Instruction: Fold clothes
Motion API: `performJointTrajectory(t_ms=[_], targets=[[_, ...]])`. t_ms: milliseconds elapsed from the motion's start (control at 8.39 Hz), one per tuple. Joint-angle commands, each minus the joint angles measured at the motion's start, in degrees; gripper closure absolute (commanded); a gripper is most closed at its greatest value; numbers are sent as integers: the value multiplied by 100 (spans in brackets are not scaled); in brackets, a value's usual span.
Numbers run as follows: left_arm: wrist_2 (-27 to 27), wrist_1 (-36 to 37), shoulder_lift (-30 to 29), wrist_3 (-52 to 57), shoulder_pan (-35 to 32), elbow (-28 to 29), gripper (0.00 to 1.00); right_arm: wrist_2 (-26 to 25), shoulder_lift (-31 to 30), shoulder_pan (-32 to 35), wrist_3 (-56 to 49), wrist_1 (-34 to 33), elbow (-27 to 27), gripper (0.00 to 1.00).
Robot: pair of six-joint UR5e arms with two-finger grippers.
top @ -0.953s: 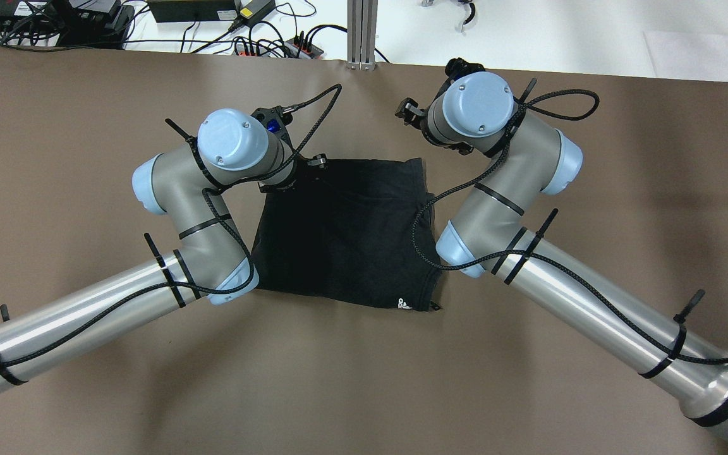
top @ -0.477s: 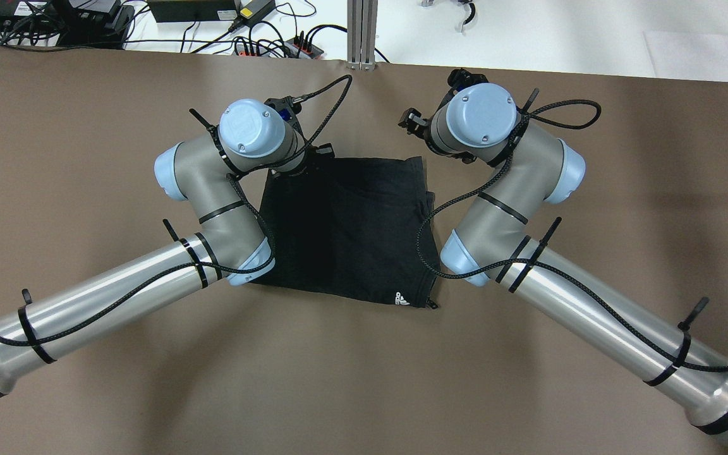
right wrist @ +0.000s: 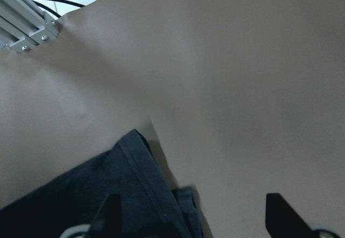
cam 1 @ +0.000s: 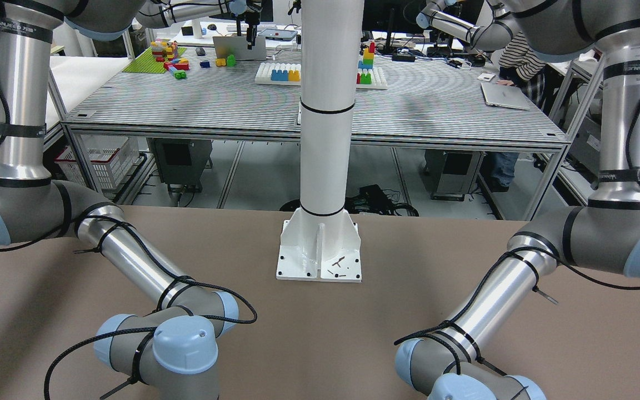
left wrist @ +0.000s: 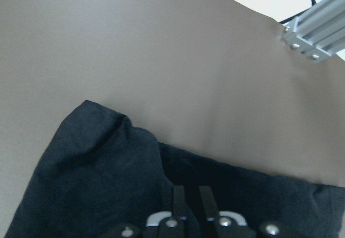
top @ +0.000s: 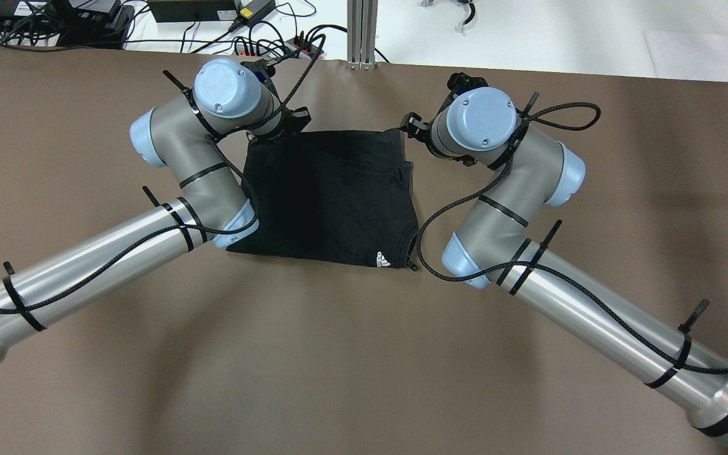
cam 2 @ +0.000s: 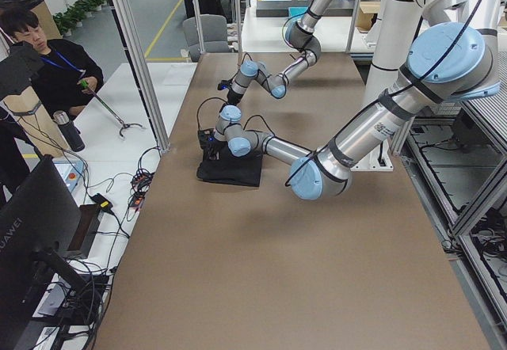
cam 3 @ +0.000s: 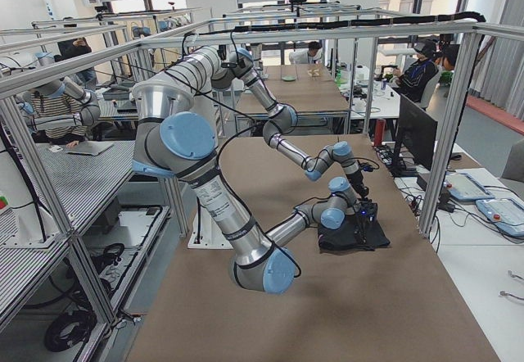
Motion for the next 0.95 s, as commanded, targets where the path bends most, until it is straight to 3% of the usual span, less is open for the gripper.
performJointTrajectory(t_ms=[0, 238, 477, 596, 834], targets=[[-900, 18, 73, 56, -411, -406, 6, 454, -273, 86, -836, -533, 392, 6], [-933, 53, 642, 553, -598, -843, 6, 473, -649, 218, -1752, -1185, 768, 6], [-1072, 62, 1536, 1597, -868, -1440, 6, 717, -1455, 646, -2576, -1248, 1348, 6], [-1264, 62, 2072, 2412, -1332, -1591, 6, 849, -1930, 1075, -3339, -1431, 1559, 6], [-1354, 227, 2839, 4484, -2430, -1593, 6, 781, -2819, 2312, -6065, -1494, 1781, 6]])
